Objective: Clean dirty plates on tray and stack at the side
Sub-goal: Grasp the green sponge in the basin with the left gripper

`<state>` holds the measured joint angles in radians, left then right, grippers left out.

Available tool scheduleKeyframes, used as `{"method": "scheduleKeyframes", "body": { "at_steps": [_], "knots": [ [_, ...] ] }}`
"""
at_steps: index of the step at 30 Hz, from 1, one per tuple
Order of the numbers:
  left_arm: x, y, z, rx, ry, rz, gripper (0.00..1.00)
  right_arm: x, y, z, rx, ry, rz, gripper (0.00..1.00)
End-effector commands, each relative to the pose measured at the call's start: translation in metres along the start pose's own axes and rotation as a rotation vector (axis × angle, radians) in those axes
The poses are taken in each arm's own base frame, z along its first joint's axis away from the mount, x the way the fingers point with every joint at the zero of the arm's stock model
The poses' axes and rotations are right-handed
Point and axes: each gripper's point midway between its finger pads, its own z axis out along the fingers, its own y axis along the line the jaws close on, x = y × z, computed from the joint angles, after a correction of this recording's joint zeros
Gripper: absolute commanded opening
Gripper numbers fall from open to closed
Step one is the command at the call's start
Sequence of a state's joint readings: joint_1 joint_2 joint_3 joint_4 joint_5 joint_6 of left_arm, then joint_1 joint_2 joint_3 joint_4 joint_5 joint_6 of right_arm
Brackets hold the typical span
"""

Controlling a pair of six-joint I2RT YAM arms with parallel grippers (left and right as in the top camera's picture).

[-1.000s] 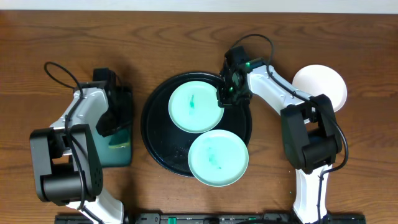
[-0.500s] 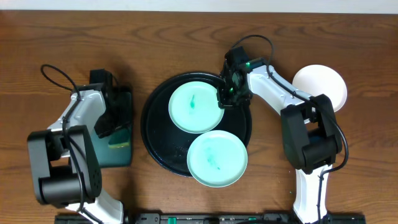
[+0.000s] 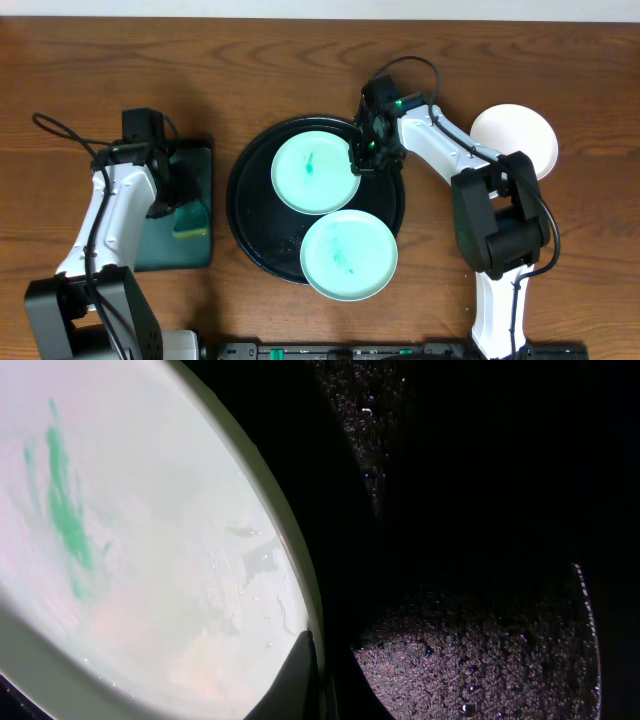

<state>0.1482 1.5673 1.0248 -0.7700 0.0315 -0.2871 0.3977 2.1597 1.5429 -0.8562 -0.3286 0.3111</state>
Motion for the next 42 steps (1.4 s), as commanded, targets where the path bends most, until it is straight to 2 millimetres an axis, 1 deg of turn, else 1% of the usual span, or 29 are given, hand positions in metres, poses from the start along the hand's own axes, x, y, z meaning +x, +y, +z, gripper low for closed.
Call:
{"method": "scheduleKeyframes", "body": {
  "at_steps": [1, 7, 10, 14, 21, 23, 24, 25, 27, 29, 32, 35, 36, 37, 39, 40, 42],
  "knots": [
    [0.014, 0.007, 0.014, -0.005, 0.04, -0.006, 0.47, 0.008, 0.003, 0.007, 0.007, 0.03, -0.004, 0.01],
    [0.029, 0.001, 0.031, 0.046, 0.064, -0.006, 0.48, 0.008, 0.003, 0.007, 0.006, 0.028, -0.004, 0.01],
    [0.029, 0.001, 0.033, 0.049, 0.068, 0.004, 0.48, 0.008, 0.003, 0.007, 0.006, 0.028, -0.004, 0.01],
    [0.029, 0.0, 0.04, 0.049, 0.077, 0.008, 0.48, 0.008, 0.003, 0.007, 0.006, 0.028, -0.004, 0.01],
    [0.028, -0.001, 0.064, 0.039, 0.106, 0.012, 0.47, 0.009, 0.002, 0.006, 0.008, 0.033, -0.003, 0.01],
    [0.027, -0.001, 0.068, 0.039, 0.105, 0.012, 0.41, 0.01, 0.002, 0.006, 0.009, 0.036, -0.002, 0.01],
    [0.026, -0.002, 0.068, 0.041, 0.101, 0.012, 0.36, 0.01, 0.002, 0.006, 0.009, 0.037, -0.002, 0.01],
    [0.023, -0.003, 0.066, 0.044, 0.091, 0.012, 0.25, 0.01, 0.002, 0.006, 0.01, 0.039, -0.002, 0.01],
    [0.019, -0.004, 0.063, 0.049, 0.079, 0.012, 0.15, 0.011, 0.001, 0.006, 0.011, 0.042, -0.003, 0.01],
    [0.015, -0.006, 0.056, 0.057, 0.057, 0.012, 0.07, 0.012, 0.001, 0.006, 0.012, 0.045, -0.003, 0.01],
    [0.007, -0.011, 0.039, 0.089, 0.007, 0.013, 0.07, 0.013, 0.001, 0.006, 0.014, 0.049, -0.001, 0.01],
    [-0.001, -0.013, 0.014, 0.118, -0.066, 0.015, 0.07, 0.013, 0.001, 0.006, 0.014, 0.049, -0.001, 0.01],
    [-0.004, -0.014, 0.001, 0.13, -0.102, 0.016, 0.07, 0.013, 0.001, 0.006, 0.013, 0.049, -0.001, 0.01],
    [-0.007, -0.015, -0.016, 0.146, -0.152, 0.017, 0.07, 0.013, 0.001, 0.006, 0.013, 0.049, -0.002, 0.01],
    [-0.012, -0.015, -0.04, 0.17, -0.23, 0.02, 0.07, 0.013, 0.001, 0.006, 0.013, 0.049, -0.005, 0.01],
    [-0.016, -0.016, -0.063, 0.193, -0.307, 0.04, 0.07, 0.013, 0.001, 0.006, 0.013, 0.049, -0.005, 0.01],
    [-0.019, -0.017, -0.086, 0.213, -0.387, 0.069, 0.07, 0.013, 0.001, 0.006, 0.013, 0.048, -0.005, 0.01]
  ]
}}
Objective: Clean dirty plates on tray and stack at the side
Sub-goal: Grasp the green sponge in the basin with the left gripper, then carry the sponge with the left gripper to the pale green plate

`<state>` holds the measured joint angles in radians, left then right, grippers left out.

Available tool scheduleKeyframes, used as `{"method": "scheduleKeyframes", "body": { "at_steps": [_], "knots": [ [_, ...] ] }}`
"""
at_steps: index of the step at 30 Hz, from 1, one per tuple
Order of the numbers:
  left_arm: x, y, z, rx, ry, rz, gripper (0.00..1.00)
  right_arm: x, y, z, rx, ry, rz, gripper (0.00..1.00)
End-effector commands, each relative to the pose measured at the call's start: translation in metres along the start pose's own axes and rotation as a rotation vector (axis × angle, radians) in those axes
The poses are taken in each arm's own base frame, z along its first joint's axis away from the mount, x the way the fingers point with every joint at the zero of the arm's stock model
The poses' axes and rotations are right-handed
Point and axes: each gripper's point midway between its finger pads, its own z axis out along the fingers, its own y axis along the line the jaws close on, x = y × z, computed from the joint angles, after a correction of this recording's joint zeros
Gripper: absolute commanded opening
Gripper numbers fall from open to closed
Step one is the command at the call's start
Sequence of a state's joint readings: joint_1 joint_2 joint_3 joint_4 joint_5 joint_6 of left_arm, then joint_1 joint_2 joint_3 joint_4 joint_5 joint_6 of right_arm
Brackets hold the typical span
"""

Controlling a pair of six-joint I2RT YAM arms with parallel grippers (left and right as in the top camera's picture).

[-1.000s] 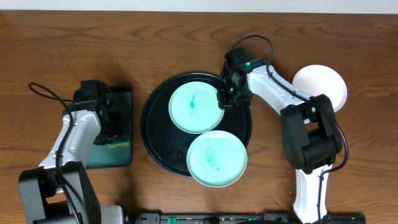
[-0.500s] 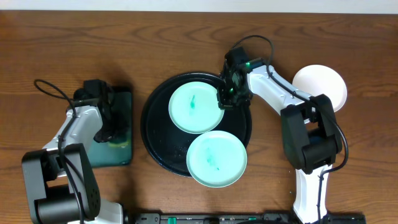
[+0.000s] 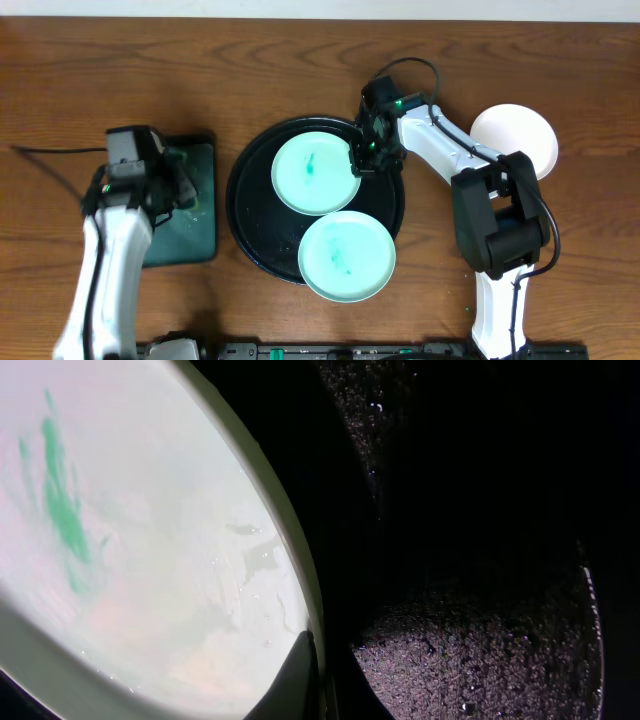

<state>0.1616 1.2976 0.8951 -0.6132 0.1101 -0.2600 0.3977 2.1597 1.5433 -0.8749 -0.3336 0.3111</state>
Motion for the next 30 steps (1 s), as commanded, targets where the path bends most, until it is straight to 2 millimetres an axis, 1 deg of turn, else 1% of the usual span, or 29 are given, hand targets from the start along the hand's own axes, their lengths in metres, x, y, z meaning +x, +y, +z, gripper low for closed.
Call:
{"method": "scheduleKeyframes", "body": {
  "at_steps": [1, 2, 5, 7, 11, 14, 30],
  "knots": [
    [-0.021, -0.012, -0.044, 0.06, -0.162, 0.072, 0.07, 0.008, 0.001, 0.007, 0.013, 0.031, -0.01, 0.01],
    [-0.028, -0.015, -0.063, 0.078, -0.235, 0.108, 0.07, 0.008, 0.001, 0.007, 0.013, 0.03, -0.011, 0.01],
    [-0.038, -0.02, -0.089, 0.106, -0.338, 0.129, 0.07, 0.008, 0.002, 0.007, 0.013, 0.031, -0.02, 0.01],
    [-0.043, -0.023, -0.103, 0.121, -0.395, 0.134, 0.07, 0.009, 0.002, 0.007, 0.013, 0.031, -0.02, 0.01],
    [-0.046, -0.025, -0.122, 0.139, -0.462, 0.138, 0.07, 0.007, 0.002, 0.007, 0.011, 0.026, -0.022, 0.01],
    [-0.046, -0.025, -0.125, 0.142, -0.473, 0.143, 0.07, 0.007, 0.003, 0.007, 0.011, 0.024, -0.022, 0.01],
    [-0.048, -0.026, -0.125, 0.139, -0.477, 0.157, 0.07, 0.007, 0.003, 0.007, 0.01, 0.024, -0.022, 0.01]
  ]
}}
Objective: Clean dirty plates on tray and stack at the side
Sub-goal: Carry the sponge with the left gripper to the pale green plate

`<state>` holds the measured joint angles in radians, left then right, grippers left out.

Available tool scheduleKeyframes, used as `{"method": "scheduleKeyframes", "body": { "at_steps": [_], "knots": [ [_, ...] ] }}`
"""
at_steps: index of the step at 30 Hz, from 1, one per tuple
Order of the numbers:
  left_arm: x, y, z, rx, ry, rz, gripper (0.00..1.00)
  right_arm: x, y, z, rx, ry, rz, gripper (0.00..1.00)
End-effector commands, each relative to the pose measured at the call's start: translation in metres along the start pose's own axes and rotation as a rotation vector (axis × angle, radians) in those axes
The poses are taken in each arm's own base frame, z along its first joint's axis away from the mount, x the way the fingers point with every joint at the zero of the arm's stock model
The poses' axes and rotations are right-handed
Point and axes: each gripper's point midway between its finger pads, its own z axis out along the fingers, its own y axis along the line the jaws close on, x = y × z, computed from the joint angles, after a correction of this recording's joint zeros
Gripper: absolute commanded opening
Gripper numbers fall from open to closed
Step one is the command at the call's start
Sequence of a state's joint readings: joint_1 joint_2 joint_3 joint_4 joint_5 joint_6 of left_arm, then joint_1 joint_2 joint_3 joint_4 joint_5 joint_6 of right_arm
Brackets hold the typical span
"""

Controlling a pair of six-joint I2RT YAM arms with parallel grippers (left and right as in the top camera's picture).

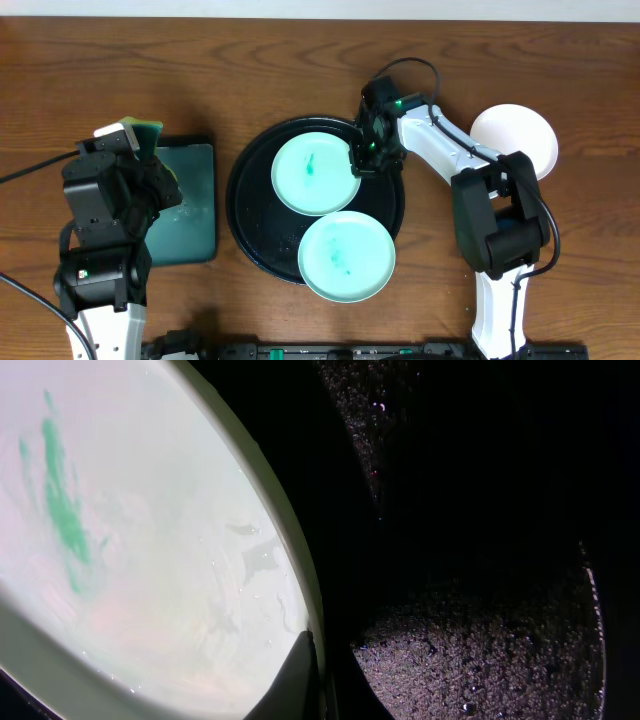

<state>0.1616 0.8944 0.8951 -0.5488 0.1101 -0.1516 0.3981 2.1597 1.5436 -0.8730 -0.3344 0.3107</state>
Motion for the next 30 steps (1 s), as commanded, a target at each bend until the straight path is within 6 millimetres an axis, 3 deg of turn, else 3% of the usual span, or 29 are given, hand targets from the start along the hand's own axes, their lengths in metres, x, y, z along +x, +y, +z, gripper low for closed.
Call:
{"method": "scheduleKeyframes", "body": {
  "at_steps": [1, 6, 13, 17, 19, 23, 30],
  "knots": [
    [-0.007, -0.004, -0.002, 0.015, -0.022, 0.023, 0.07, 0.007, 0.002, 0.007, 0.012, 0.026, -0.021, 0.01],
    [0.019, 0.023, 0.024, -0.133, 0.109, -0.069, 0.07, 0.006, 0.003, 0.007, 0.01, 0.022, -0.022, 0.01],
    [0.101, 0.056, 0.068, -0.357, 0.462, -0.275, 0.07, 0.007, 0.002, 0.007, 0.011, 0.024, -0.021, 0.01],
    [0.131, 0.063, 0.077, -0.415, 0.595, -0.29, 0.07, 0.008, 0.002, 0.007, 0.012, 0.027, -0.02, 0.01],
    [0.134, 0.064, 0.076, -0.424, 0.619, -0.287, 0.07, 0.008, 0.002, 0.007, 0.012, 0.027, -0.02, 0.01],
    [0.119, 0.054, 0.073, -0.375, 0.623, -0.266, 0.07, 0.007, 0.002, 0.007, 0.011, 0.025, -0.021, 0.01],
    [0.085, 0.011, 0.066, -0.188, 0.629, -0.207, 0.07, 0.008, 0.005, 0.008, 0.011, 0.028, -0.027, 0.01]
  ]
}}
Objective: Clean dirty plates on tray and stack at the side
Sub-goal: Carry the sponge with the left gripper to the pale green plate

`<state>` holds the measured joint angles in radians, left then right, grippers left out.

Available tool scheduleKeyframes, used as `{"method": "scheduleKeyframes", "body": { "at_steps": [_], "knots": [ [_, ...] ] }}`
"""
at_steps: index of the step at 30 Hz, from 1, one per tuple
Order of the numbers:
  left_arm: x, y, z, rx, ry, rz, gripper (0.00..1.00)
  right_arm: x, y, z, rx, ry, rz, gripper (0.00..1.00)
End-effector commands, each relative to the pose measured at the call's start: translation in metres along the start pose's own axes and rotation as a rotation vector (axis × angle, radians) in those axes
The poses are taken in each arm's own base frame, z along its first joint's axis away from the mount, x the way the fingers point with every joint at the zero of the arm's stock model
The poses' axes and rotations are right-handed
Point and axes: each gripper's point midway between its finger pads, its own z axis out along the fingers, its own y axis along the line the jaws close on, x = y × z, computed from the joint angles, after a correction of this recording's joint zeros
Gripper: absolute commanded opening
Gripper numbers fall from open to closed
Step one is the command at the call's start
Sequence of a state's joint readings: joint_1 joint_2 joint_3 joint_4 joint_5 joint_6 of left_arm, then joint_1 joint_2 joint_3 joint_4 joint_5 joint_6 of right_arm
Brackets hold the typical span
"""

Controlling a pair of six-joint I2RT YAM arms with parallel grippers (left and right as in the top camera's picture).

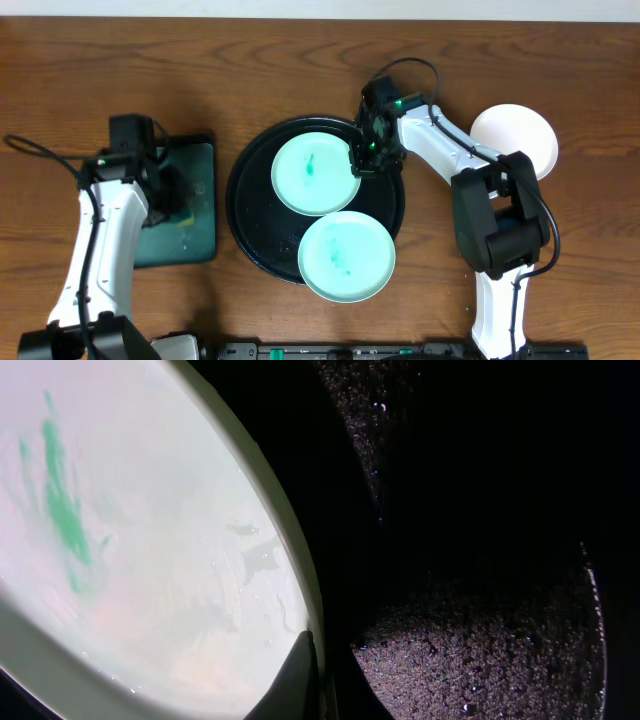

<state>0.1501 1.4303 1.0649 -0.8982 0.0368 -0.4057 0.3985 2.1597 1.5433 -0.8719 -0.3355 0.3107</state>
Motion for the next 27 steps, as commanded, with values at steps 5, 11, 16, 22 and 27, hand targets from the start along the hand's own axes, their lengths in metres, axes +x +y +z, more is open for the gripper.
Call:
{"method": "scheduleKeyframes", "body": {
  "at_steps": [5, 11, 16, 22, 27],
  "knots": [
    [0.008, -0.075, -0.035, 0.237, -0.005, 0.181, 0.07, 0.013, 0.018, 0.012, 0.011, 0.032, -0.064, 0.02],
    [0.036, -0.125, -0.032, 0.307, 0.02, 0.305, 0.07, 0.024, 0.043, 0.021, 0.004, 0.04, -0.108, 0.01],
    [0.053, -0.151, -0.008, 0.306, 0.071, 0.347, 0.07, 0.034, 0.062, 0.028, -0.005, 0.053, -0.159, 0.01],
    [0.07, -0.156, 0.04, 0.23, 0.178, 0.354, 0.07, 0.039, 0.069, 0.03, -0.005, 0.058, -0.172, 0.01],
    [0.085, -0.144, 0.082, 0.132, 0.289, 0.31, 0.07, 0.038, 0.069, 0.03, -0.007, 0.055, -0.172, 0.01]
  ]
}}
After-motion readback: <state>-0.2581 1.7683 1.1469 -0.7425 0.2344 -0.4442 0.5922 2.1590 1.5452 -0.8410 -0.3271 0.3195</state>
